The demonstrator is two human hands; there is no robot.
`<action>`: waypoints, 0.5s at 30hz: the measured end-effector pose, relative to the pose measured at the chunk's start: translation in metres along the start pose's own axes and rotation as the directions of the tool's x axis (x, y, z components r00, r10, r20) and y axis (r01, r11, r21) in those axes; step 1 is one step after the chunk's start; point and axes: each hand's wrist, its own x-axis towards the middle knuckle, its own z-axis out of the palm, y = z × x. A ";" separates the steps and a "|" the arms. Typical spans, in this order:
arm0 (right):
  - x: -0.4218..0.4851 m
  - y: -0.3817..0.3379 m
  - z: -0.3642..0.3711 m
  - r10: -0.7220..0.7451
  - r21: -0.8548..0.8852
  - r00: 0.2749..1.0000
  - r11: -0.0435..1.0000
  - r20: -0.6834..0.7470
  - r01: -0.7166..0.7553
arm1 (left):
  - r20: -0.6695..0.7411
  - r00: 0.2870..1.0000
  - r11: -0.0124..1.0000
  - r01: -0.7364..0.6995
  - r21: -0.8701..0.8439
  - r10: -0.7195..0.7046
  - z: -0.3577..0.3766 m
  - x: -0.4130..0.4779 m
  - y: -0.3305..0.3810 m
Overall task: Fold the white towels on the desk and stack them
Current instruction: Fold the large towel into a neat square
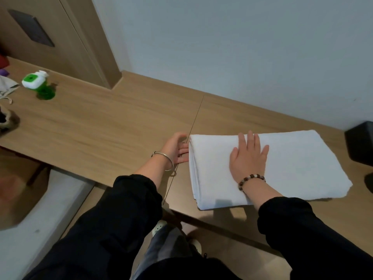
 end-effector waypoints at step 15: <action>-0.029 -0.021 -0.025 -0.259 0.151 0.960 0.958 0.107 0.242 | -0.209 0.906 0.840 -0.226 0.494 0.367 0.003 -0.013 0.001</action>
